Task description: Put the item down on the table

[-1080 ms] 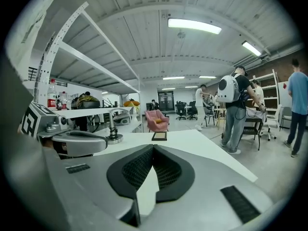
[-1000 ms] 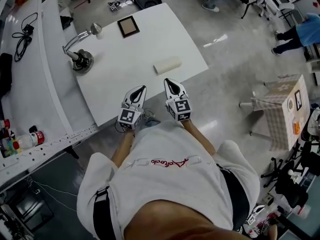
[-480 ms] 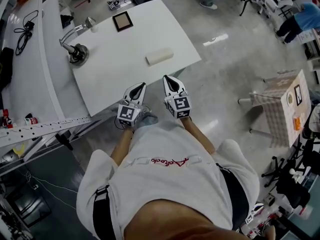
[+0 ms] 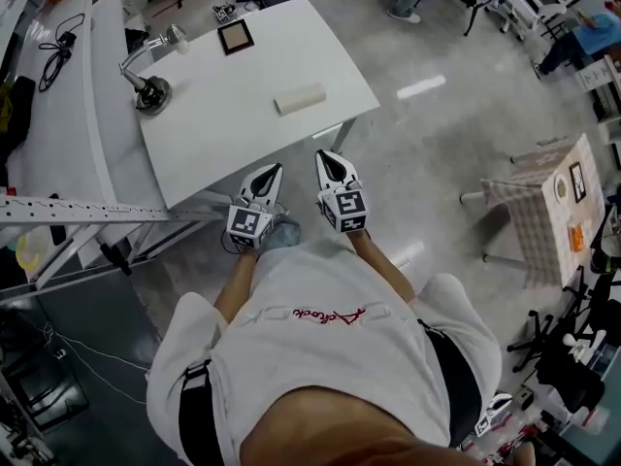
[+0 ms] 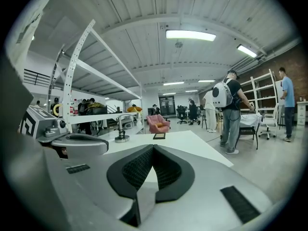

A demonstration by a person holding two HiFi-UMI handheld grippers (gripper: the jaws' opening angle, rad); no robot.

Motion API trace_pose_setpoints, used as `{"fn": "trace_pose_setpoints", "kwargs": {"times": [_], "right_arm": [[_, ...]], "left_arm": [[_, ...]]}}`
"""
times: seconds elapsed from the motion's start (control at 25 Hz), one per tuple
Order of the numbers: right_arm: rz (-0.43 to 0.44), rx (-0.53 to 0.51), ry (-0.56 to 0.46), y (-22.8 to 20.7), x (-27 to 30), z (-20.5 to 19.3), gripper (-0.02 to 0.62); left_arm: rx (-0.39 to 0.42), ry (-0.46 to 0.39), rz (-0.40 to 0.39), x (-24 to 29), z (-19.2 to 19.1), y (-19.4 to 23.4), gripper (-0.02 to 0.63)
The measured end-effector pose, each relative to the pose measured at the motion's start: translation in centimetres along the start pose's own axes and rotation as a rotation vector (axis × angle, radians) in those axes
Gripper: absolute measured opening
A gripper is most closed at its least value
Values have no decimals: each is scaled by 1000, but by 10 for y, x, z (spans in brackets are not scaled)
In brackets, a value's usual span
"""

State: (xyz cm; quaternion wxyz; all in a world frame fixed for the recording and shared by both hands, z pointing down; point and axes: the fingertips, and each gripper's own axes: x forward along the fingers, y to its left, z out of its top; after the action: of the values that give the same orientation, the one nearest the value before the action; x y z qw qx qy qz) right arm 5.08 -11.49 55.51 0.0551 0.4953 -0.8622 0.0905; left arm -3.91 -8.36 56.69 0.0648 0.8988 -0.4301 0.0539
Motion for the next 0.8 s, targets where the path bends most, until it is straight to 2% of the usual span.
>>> {"fn": "trace_pose_setpoints", "kwargs": {"times": [0.44,0.8], "right_arm": [[-8,17,-10,14,-58,-14,0],[-10,12,-16,24,-80,-20,0]], "left_arm": [[20,5,-7,-34,-9,-50,17],[13,-27,6,-52,-5,-63,17]]}}
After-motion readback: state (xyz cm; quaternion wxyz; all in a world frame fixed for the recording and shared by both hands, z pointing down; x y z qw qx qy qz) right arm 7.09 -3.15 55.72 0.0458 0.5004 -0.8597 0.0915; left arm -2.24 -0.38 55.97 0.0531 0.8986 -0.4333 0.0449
